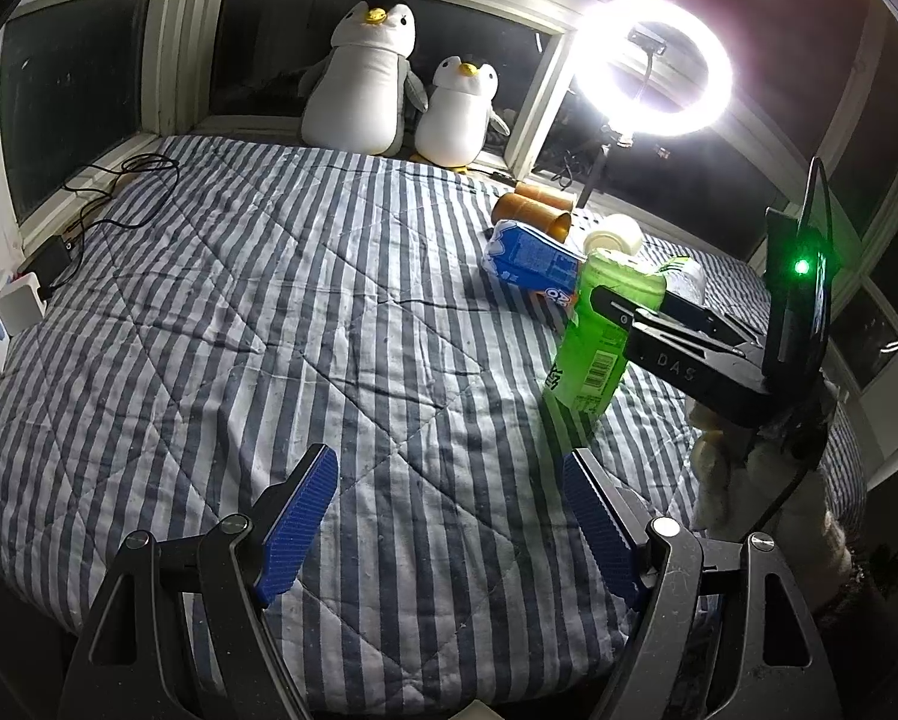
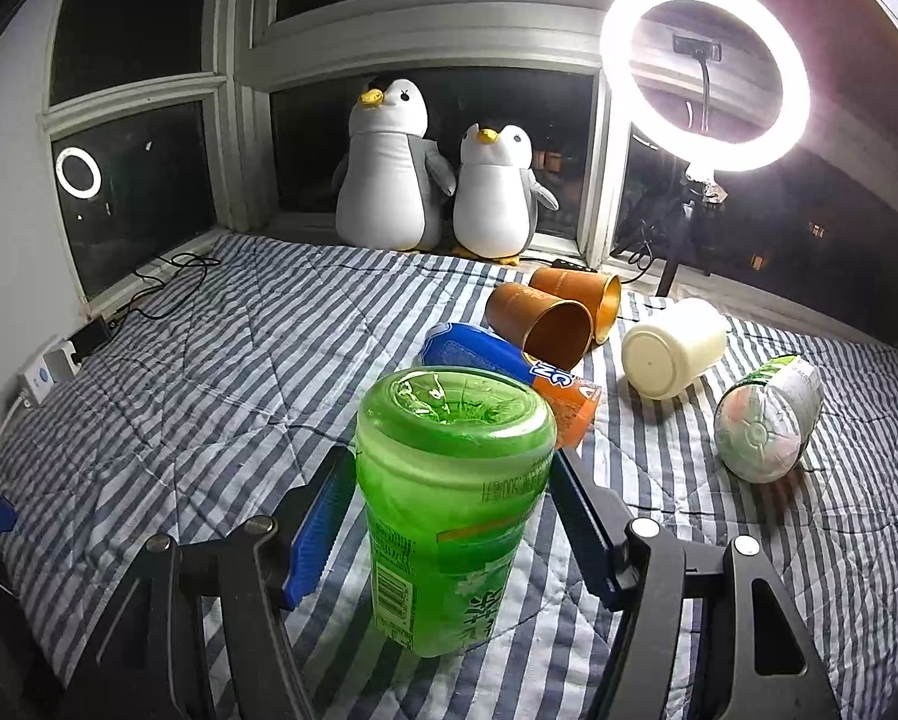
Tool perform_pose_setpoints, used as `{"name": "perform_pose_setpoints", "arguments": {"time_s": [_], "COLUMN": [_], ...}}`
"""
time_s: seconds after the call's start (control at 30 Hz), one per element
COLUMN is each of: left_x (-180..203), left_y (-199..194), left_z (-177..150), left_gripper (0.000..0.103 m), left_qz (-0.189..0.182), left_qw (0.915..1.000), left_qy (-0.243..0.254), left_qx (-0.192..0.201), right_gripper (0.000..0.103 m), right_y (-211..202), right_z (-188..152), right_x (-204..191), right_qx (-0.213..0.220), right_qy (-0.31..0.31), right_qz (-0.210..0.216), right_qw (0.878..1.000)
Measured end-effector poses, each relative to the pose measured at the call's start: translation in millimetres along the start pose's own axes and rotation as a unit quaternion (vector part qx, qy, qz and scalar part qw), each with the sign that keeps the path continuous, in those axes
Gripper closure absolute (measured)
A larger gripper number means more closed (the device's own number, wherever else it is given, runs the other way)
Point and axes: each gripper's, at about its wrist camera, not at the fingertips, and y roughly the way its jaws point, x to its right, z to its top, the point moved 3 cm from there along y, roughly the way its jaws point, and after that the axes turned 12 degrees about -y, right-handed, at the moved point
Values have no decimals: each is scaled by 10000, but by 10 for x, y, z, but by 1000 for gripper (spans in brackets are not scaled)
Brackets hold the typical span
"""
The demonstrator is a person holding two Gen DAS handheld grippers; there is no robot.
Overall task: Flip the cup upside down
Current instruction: 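Lower the green cup onto the bedspread and open the right tool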
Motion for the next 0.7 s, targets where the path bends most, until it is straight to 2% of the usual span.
{"name": "perform_pose_setpoints", "arguments": {"time_s": [0.33,0.7], "left_x": [-1,58], "left_y": [5,-1], "left_z": [5,-23], "left_gripper": [22,22], "left_qz": [6,1], "left_qw": [10000,10000], "left_qy": [14,72], "left_qx": [-1,7], "right_gripper": [40,40], "right_y": [-92,-224], "right_z": [-136,-233], "right_x": [-54,-90], "right_qx": [50,66], "right_qy": [-70,41], "right_qz": [-19,209], "right_qw": [10000,9998]}}
